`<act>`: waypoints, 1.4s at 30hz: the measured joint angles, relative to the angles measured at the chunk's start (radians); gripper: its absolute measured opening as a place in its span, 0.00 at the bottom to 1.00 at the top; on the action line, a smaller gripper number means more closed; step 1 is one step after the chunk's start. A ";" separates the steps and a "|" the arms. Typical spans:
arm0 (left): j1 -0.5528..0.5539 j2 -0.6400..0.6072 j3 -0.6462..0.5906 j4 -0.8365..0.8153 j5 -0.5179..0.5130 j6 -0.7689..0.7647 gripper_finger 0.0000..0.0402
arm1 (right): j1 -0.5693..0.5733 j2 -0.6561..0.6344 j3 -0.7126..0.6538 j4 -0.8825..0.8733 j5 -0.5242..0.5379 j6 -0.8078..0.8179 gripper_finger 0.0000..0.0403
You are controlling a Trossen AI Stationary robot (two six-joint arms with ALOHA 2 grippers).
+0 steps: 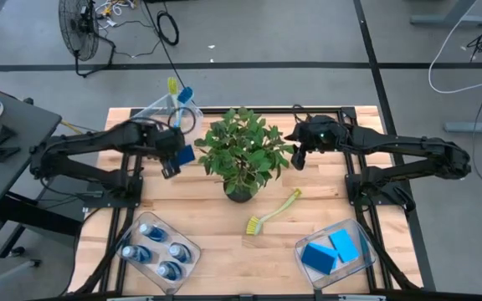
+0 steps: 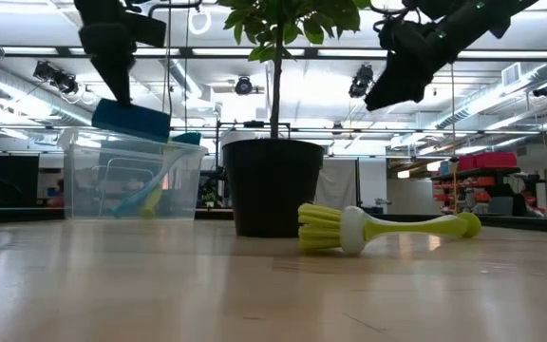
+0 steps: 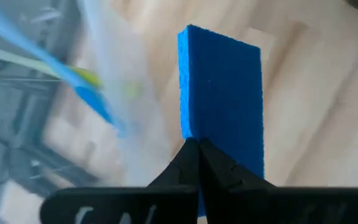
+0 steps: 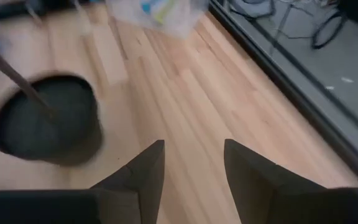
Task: Pick & Place Kitchen Sink Supplies
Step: Put the blue sponge into the bottom right transparent bin
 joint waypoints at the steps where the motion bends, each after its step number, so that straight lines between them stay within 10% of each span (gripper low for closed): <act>1: 0.022 -0.005 0.000 0.005 -0.013 0.029 0.00 | -0.013 -0.002 0.000 0.019 -0.023 0.018 0.41; 21: 0.464 -0.001 0.058 0.356 0.103 0.574 0.00 | -0.232 -0.008 0.000 0.452 -0.224 0.322 0.41; 42: 0.613 0.260 0.333 0.535 0.262 0.738 0.00 | -0.421 0.008 0.000 0.505 -0.303 0.460 0.47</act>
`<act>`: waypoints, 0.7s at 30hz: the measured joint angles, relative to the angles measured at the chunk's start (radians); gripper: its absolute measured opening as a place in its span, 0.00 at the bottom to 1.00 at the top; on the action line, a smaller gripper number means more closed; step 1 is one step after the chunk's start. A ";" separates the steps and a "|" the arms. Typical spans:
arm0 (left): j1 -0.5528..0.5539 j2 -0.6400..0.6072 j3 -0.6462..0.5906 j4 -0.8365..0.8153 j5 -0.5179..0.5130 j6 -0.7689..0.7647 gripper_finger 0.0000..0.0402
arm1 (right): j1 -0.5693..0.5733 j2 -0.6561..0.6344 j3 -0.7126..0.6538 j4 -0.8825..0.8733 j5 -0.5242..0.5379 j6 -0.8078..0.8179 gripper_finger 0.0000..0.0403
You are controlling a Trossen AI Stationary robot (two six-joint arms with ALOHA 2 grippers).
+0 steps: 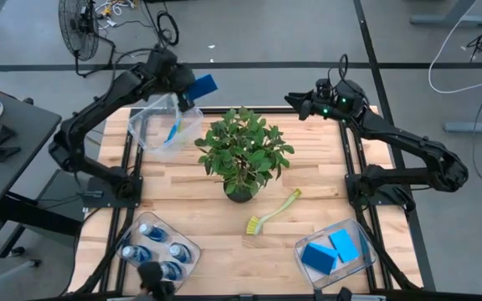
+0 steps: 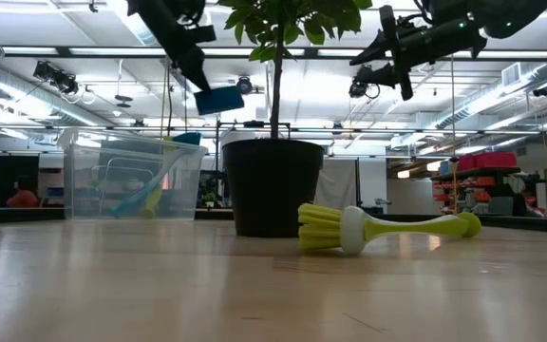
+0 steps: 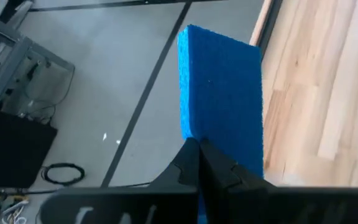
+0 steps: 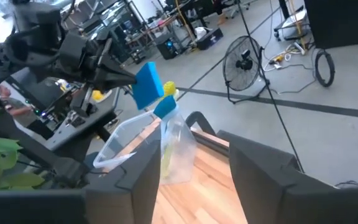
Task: Pick & Place Kitchen Sink Supplies
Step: Put the blue sponge into the bottom right transparent bin
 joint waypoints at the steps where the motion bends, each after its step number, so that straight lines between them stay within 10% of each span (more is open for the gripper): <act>1: 0.000 0.019 0.019 -0.004 0.006 0.001 0.00 | -0.005 0.002 0.000 0.006 -0.006 0.000 0.49; 21: -0.013 0.261 0.317 0.048 0.103 0.085 0.00 | -0.089 0.150 0.024 0.257 -0.143 0.059 0.64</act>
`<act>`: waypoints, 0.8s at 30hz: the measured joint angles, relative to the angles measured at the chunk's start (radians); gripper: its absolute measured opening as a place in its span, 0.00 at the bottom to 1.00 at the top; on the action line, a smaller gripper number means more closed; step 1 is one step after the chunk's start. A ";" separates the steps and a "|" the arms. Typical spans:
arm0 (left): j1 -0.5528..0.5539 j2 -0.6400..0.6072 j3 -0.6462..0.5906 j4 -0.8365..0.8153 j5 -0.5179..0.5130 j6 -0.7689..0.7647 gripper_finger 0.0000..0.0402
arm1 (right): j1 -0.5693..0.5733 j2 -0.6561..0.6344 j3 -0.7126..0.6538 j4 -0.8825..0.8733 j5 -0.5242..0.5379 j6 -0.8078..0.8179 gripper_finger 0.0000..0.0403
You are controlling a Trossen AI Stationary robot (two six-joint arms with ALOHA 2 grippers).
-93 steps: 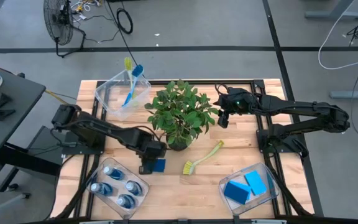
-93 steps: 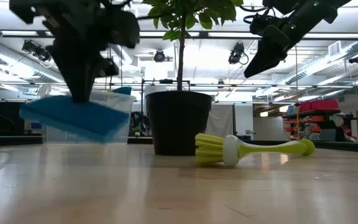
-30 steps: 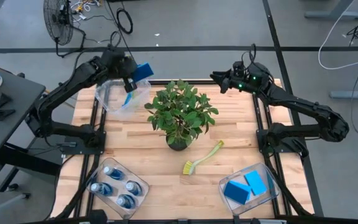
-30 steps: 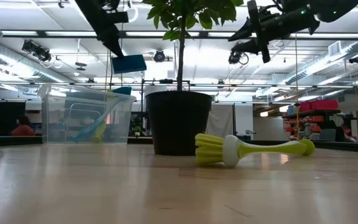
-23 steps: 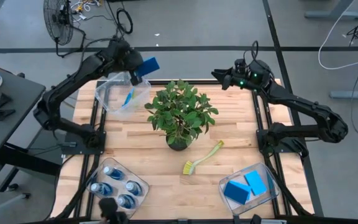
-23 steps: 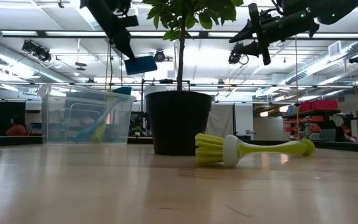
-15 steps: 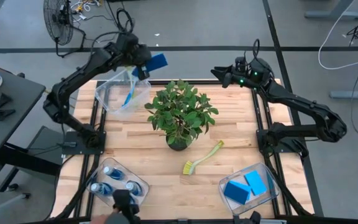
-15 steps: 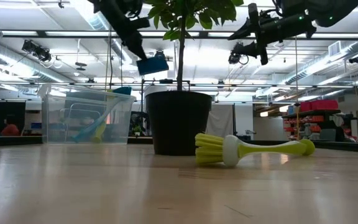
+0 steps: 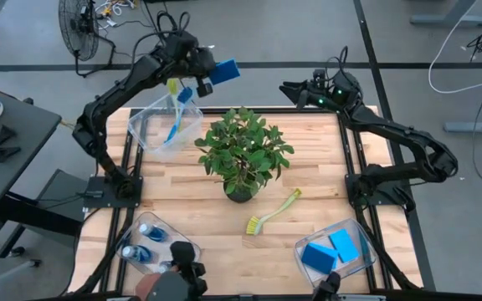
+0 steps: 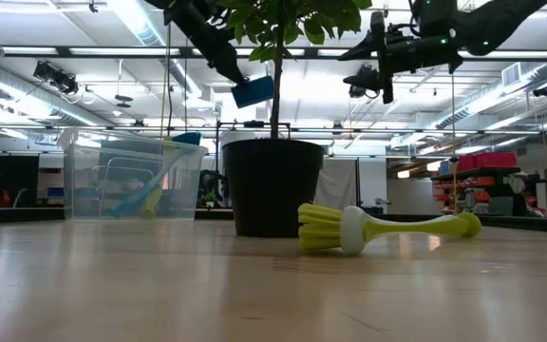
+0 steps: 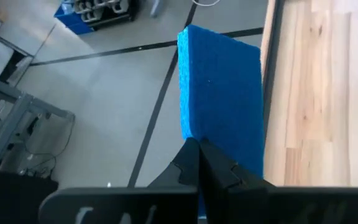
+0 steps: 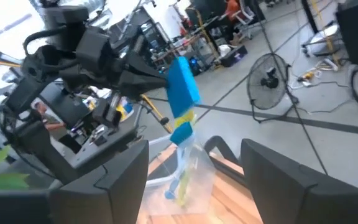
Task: Pick & Place Kitchen Sink Supplies
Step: Put the blue sponge into the bottom right transparent bin
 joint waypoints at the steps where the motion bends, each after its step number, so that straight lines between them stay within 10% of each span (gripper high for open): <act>1: -0.003 0.007 0.002 -0.002 0.009 0.000 0.00 | 0.000 0.013 0.017 -0.001 -0.011 -0.006 0.64; 24: -0.086 0.050 0.003 0.104 0.078 -0.047 0.00 | 0.007 0.336 0.297 -0.029 -0.246 -0.175 0.64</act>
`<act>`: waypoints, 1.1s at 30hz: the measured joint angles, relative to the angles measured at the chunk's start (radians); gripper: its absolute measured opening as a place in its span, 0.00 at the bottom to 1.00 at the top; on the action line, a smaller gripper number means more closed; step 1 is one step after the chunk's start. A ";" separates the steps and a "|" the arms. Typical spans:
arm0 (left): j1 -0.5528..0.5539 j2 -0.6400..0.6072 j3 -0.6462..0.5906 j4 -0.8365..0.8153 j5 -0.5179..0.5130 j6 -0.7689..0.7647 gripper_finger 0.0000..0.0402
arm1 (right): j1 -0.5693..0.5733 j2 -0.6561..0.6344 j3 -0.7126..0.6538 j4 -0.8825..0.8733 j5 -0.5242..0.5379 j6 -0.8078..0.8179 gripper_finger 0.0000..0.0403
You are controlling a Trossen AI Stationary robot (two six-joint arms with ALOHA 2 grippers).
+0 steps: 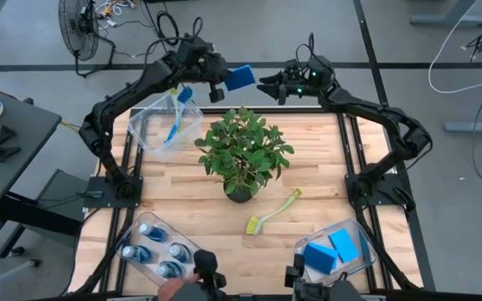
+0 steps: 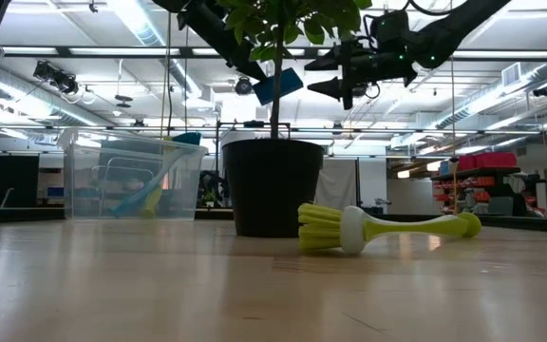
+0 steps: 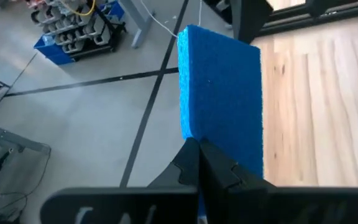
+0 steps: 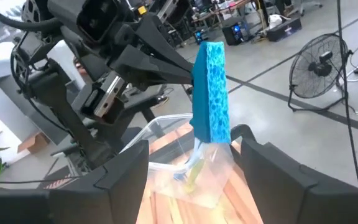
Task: Pick & Place Kitchen Sink Supplies
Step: Put the blue sponge into the bottom right transparent bin
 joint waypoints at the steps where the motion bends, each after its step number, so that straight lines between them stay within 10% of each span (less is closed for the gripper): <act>1: -0.003 0.000 0.000 0.002 0.000 0.000 0.00 | 0.000 0.004 0.005 0.001 0.001 -0.004 0.64; 22: -0.064 0.043 -0.001 0.064 0.034 -0.003 0.00 | 0.014 0.015 0.019 -0.029 -0.011 -0.012 0.62; 33: -0.064 0.043 -0.001 0.062 0.031 -0.003 0.01 | 0.013 0.015 0.019 -0.029 -0.011 -0.001 0.30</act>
